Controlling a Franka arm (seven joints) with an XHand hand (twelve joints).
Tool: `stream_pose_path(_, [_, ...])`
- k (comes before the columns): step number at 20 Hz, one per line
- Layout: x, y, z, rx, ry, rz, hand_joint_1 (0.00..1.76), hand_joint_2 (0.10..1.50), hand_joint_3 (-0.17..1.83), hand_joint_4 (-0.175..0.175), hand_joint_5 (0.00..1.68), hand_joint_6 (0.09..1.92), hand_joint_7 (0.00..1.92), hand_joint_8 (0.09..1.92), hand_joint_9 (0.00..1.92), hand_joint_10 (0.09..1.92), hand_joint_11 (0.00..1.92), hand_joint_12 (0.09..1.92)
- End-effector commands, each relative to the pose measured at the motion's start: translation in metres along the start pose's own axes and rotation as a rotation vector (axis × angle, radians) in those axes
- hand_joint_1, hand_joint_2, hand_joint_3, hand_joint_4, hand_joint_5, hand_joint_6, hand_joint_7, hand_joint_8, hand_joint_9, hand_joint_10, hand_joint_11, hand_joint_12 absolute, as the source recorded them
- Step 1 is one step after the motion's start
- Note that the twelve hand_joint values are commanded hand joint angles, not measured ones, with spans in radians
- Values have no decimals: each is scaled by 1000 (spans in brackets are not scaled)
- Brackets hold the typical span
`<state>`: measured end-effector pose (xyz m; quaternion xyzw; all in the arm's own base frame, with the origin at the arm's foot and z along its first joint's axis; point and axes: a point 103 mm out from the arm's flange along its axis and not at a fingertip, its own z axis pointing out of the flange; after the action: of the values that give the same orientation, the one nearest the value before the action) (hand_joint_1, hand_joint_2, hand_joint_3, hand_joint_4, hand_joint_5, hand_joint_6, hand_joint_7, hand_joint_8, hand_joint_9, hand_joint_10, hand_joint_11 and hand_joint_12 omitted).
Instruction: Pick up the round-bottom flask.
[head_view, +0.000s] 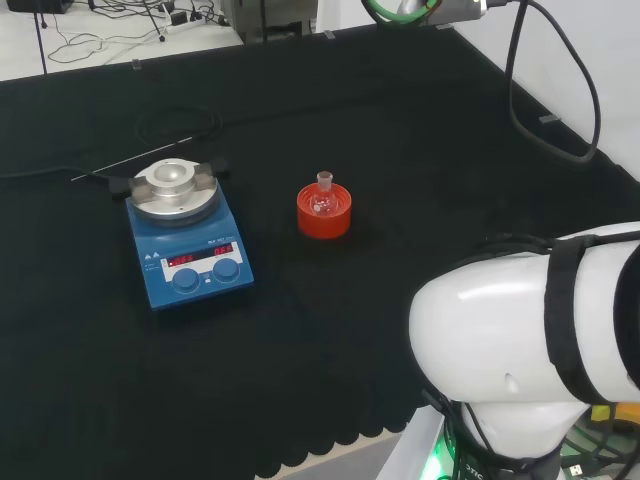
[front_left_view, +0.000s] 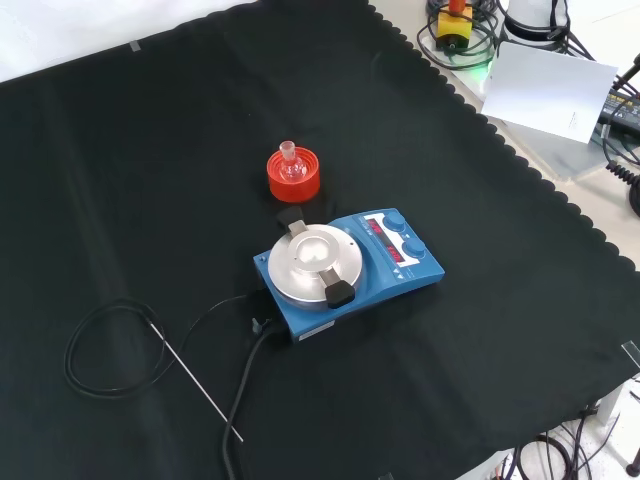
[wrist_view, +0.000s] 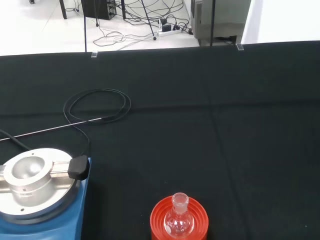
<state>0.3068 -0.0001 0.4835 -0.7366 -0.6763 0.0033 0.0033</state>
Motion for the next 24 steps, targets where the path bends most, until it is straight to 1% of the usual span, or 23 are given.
stream_pose_path(1, [-2, 0, -1, -10, -6, 2, 168, 1087, 462, -17, 356, 439, 153, 644, 324, 641, 53, 1374])
stream_pose_path(2, [-3, 0, -2, -10, -4, 4, 82, 1169, 402, -13, 349, 346, 126, 628, 273, 660, 25, 1373])
stream_pose_path(3, [-5, 0, -3, -10, -2, 5, 38, 1214, 364, -10, 350, 291, 116, 620, 247, 672, 11, 1372])
stream_pose_path(5, [-7, 0, -2, -8, 0, 9, 7, 1249, 331, -9, 353, 246, 109, 615, 228, 682, 2, 1371])
stream_pose_path(8, [-9, 2, 1, -4, 0, 14, 0, 1258, 320, -8, 356, 231, 109, 614, 224, 685, 0, 1371])
stream_pose_path(11, [-13, 5, 11, 8, 9, 28, 0, 1260, 317, -8, 357, 227, 110, 614, 224, 686, 0, 1371])
stream_pose_path(14, [-21, 9, 23, 29, 28, 54, 2, 1265, 302, -9, 369, 212, 112, 614, 224, 687, 0, 1372])
stream_pose_path(17, [-33, 17, 36, 39, 31, 89, 14, 1268, 280, -10, 384, 188, 115, 613, 224, 688, 0, 1373])
stream_pose_path(21, [-51, 30, 57, 66, 38, 131, 35, 1264, 267, -10, 395, 177, 119, 614, 226, 689, 0, 1369])
stream_pose_path(24, [-62, 43, 81, 80, 46, 143, 56, 1258, 258, -11, 406, 173, 128, 617, 240, 693, 0, 1368])
